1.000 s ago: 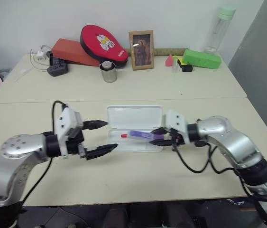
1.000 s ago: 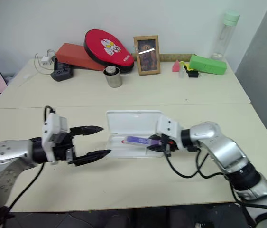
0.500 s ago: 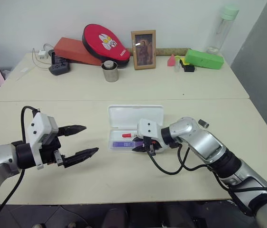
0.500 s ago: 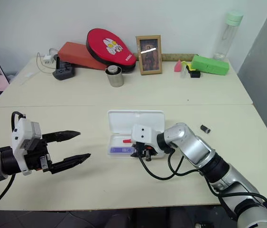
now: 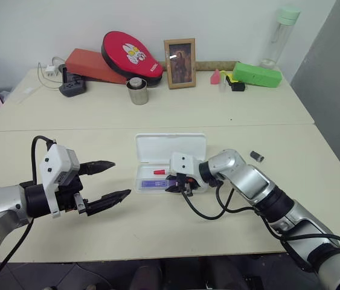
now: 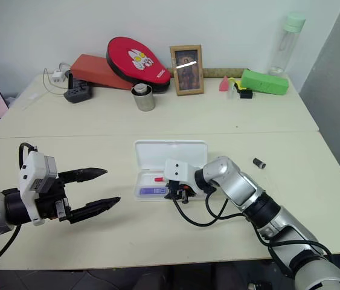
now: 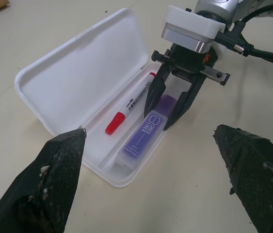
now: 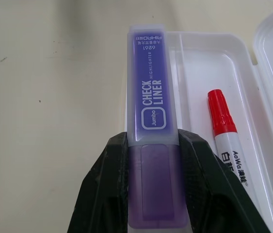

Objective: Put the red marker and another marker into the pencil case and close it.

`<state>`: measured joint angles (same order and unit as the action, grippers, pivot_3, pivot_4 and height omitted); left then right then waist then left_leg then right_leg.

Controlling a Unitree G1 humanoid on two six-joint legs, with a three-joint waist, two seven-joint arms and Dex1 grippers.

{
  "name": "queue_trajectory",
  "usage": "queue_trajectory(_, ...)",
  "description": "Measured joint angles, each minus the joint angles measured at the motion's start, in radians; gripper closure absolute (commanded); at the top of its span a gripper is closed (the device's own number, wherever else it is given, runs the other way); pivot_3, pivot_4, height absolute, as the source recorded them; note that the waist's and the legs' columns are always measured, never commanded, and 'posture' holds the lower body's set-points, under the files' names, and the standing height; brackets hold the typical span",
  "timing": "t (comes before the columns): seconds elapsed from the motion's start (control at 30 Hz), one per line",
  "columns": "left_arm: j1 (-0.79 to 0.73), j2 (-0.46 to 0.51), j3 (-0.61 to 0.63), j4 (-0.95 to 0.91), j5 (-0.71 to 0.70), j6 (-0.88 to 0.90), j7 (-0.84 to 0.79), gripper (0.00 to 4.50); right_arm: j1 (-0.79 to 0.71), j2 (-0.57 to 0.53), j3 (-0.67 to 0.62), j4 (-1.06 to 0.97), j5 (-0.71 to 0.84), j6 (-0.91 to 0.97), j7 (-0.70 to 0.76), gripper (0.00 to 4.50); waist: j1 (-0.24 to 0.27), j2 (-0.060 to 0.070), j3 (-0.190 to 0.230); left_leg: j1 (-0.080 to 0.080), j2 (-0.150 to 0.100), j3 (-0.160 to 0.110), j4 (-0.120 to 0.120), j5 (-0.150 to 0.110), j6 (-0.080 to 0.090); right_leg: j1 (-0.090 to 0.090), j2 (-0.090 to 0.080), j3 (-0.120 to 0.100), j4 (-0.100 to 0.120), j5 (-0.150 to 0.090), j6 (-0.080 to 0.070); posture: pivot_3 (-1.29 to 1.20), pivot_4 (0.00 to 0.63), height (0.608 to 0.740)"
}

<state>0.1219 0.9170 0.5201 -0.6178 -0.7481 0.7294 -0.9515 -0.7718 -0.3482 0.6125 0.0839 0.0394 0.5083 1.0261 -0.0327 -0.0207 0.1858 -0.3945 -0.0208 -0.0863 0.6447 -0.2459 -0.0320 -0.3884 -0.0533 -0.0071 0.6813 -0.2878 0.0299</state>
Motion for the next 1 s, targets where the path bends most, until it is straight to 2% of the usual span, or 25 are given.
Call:
queue_trajectory(0.1, -0.002, 0.000, 0.000, 0.000, 0.000, 0.001, 0.003, 0.00, -0.003, 0.002, -0.001, 0.002, -0.009, -0.001, 0.005, 3.42, 0.001, 0.000, 0.000, 0.000, 0.000, 0.000, 0.000, 0.000, 0.000, 0.000, 0.000, 0.000, 0.000, 0.000, 0.000, 0.00, 0.150, 0.740)
queue_trajectory(0.17, -0.004, 0.000, 0.000, 0.000, 0.000, 0.001, 0.005, 0.00, -0.003, 0.003, -0.002, 0.002, -0.012, -0.001, 0.008, 2.72, 0.001, 0.000, 0.000, 0.000, 0.000, 0.000, 0.000, 0.000, 0.000, 0.000, 0.000, 0.000, 0.000, 0.000, 0.000, 0.00, 0.150, 0.740)
queue_trajectory(0.2, -0.005, 0.000, -0.001, 0.000, 0.000, 0.001, 0.006, 0.00, -0.003, 0.004, -0.003, 0.002, -0.012, -0.001, 0.009, 2.65, 0.001, 0.000, 0.000, 0.000, 0.000, 0.000, 0.000, 0.000, 0.000, 0.000, 0.000, 0.000, 0.000, 0.000, 0.000, 0.00, 0.150, 0.740)
queue_trajectory(0.37, -0.014, 0.000, -0.008, -0.001, 0.000, 0.001, 0.014, 0.00, -0.003, 0.004, -0.015, -0.001, -0.013, 0.001, 0.018, 1.67, 0.001, 0.000, 0.000, 0.000, 0.000, 0.000, 0.000, 0.000, 0.000, 0.000, 0.000, 0.000, 0.000, 0.000, 0.000, 0.00, 0.150, 0.740)
queue_trajectory(0.6, -0.022, -0.001, -0.031, 0.001, 0.000, -0.002, 0.020, 0.00, -0.002, 0.001, -0.060, -0.071, 0.023, 0.027, 0.039, 0.04, 0.001, 0.000, 0.000, 0.000, 0.000, 0.000, 0.000, 0.000, 0.000, 0.000, 0.000, 0.000, 0.000, 0.000, 0.000, 0.00, 0.150, 0.740)
queue_trajectory(0.67, -0.042, -0.002, -0.047, 0.002, 0.000, -0.003, 0.020, 0.00, 0.004, -0.003, -0.092, -0.111, 0.050, 0.053, 0.042, 0.02, 0.002, 0.000, 0.000, -0.001, 0.000, 0.000, 0.000, 0.000, 0.000, 0.000, 0.000, 0.000, 0.000, 0.000, 0.000, 0.00, 0.150, 0.740)
queue_trajectory(0.73, -0.101, -0.022, -0.091, 0.006, -0.001, -0.013, 0.026, 0.00, 0.042, -0.032, -0.182, -0.211, 0.129, 0.118, 0.044, 0.02, 0.009, 0.000, 0.000, -0.002, -0.002, -0.002, 0.000, 0.000, 0.000, 0.000, 0.000, -0.002, -0.001, 0.000, 0.000, 0.00, 0.150, 0.740)
queue_trajectory(0.83, -0.198, -0.058, -0.198, 0.028, 0.000, -0.023, 0.027, 0.00, 0.103, -0.113, -0.319, -0.333, 0.219, 0.208, 0.038, 0.02, 0.025, 0.000, 0.000, -0.003, -0.003, -0.001, 0.001, 0.000, 0.000, 0.001, -0.001, -0.002, -0.002, 0.000, 0.001, 0.00, 0.150, 0.740)
queue_trajectory(1.0, -0.371, -0.147, -0.369, 0.106, 0.024, -0.053, 0.022, 0.00, 0.232, -0.271, -0.486, -0.448, 0.272, 0.341, -0.022, 0.02, 0.027, 0.000, 0.000, -0.003, -0.003, 0.000, 0.000, 0.000, 0.000, 0.000, 0.000, -0.001, -0.002, 0.000, 0.001, 0.00, 0.150, 0.740)
